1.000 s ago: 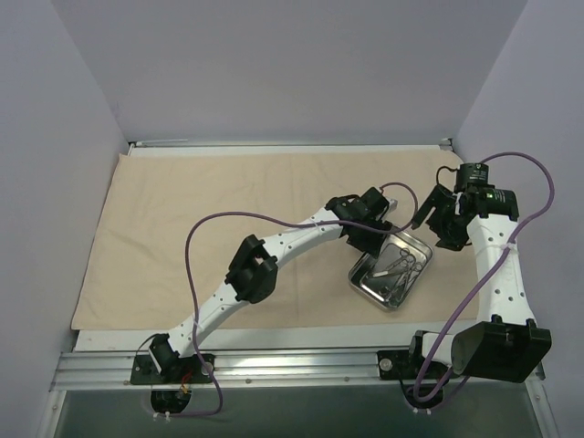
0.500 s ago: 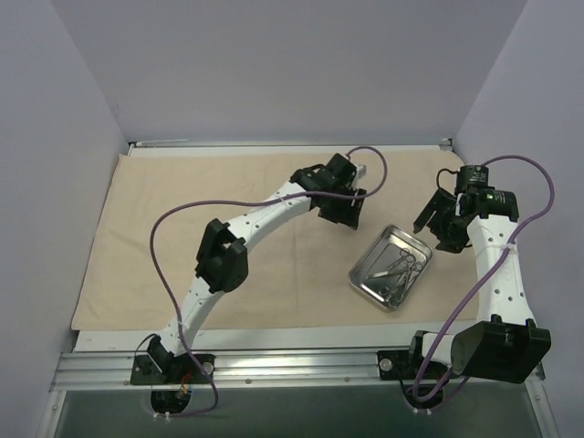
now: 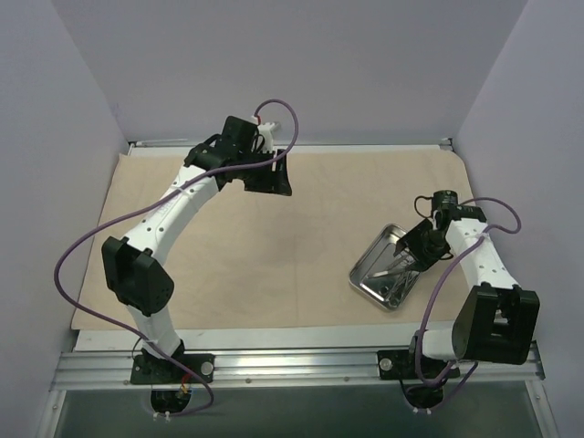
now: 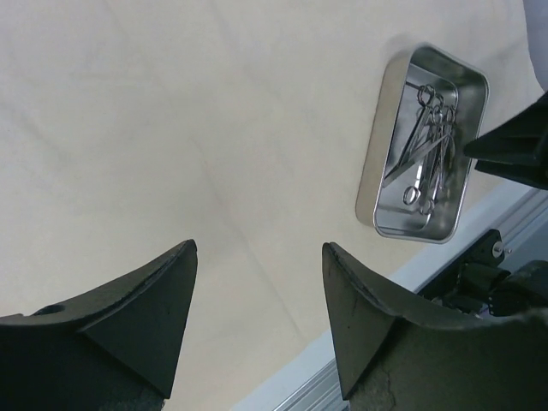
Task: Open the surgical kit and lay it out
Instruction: Pick up the medical item from the container.
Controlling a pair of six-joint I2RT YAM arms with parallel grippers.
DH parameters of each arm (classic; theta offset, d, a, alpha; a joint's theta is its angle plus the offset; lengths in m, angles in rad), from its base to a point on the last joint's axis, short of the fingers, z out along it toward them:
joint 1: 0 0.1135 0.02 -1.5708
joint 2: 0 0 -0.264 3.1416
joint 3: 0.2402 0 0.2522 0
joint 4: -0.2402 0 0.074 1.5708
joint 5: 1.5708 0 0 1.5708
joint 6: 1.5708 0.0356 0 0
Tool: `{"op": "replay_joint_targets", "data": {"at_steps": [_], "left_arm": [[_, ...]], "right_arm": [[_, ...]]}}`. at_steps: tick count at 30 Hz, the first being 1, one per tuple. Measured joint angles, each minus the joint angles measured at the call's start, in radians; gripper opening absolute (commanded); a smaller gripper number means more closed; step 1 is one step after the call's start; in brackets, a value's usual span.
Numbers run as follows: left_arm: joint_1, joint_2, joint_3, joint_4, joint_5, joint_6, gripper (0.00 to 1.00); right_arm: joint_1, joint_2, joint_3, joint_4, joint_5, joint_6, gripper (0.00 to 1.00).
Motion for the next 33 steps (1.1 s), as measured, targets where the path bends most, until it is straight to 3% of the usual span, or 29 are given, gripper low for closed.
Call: {"op": "replay_joint_targets", "data": {"at_steps": [13,24,30,33], "left_arm": [[0.076,-0.006,-0.062,-0.023,0.061,0.019,0.68],[0.128,-0.007,-0.086,-0.026,0.082,0.016,0.68],[0.144,-0.007,-0.092,-0.026,0.105,0.015,0.68],[0.154,-0.007,-0.092,-0.026,0.113,0.015,0.68]], "right_arm": [[0.100,0.174,-0.068,0.188,0.043,0.135,0.39],[0.073,0.267,0.151,0.135,0.235,-0.066,0.41],[0.052,0.309,0.162,0.132,0.291,-0.176,0.50],[0.047,0.336,0.146,0.139,0.291,-0.208,0.49]]}}
